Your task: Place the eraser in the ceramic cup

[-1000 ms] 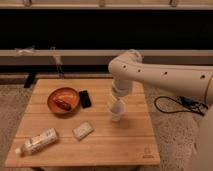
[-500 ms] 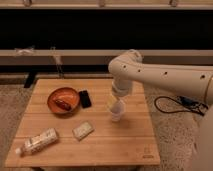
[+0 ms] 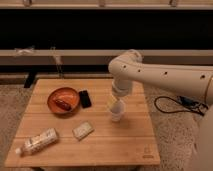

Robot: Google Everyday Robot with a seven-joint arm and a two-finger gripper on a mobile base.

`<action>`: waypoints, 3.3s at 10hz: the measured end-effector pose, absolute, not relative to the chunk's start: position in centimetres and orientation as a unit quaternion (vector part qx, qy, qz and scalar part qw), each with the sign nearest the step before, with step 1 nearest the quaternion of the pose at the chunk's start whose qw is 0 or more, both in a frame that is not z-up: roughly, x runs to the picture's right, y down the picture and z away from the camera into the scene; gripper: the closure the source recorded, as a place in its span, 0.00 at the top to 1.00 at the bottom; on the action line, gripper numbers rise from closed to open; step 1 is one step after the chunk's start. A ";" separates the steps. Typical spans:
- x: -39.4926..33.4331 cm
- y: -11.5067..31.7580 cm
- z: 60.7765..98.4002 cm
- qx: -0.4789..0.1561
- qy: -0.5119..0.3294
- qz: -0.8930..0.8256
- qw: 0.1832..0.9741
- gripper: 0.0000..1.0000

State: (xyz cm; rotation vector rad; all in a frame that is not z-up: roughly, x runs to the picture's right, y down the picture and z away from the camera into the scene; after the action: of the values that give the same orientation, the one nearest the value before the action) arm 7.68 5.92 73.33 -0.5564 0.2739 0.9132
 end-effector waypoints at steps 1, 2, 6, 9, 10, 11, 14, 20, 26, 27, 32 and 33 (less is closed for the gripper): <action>7.7 5.9 73.3 -0.264 0.130 0.434 0.851 0.80; 7.7 5.9 73.3 -0.264 0.130 0.434 0.851 0.80; 7.7 5.9 73.3 -0.264 0.130 0.434 0.851 0.80; 7.7 5.9 73.3 -0.264 0.130 0.433 0.852 0.80; 7.6 5.9 73.3 -0.264 0.125 0.429 0.855 0.80; 6.8 5.9 73.0 -0.263 0.108 0.413 0.866 0.80; 1.1 6.2 71.5 -0.253 0.039 0.316 0.913 0.80; -9.2 11.5 70.1 -0.259 -0.045 0.110 0.958 0.80; -13.8 19.2 74.1 -0.284 -0.035 0.036 0.957 0.80; -15.0 20.4 74.4 -0.287 -0.035 0.026 0.957 0.80; -17.2 23.2 76.7 -0.304 -0.017 0.011 0.952 0.80; -17.1 23.3 77.1 -0.306 -0.011 0.014 0.952 0.80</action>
State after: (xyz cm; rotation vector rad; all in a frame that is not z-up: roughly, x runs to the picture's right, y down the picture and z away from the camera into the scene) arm -17.05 23.30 77.08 -0.6219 -0.0225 0.0280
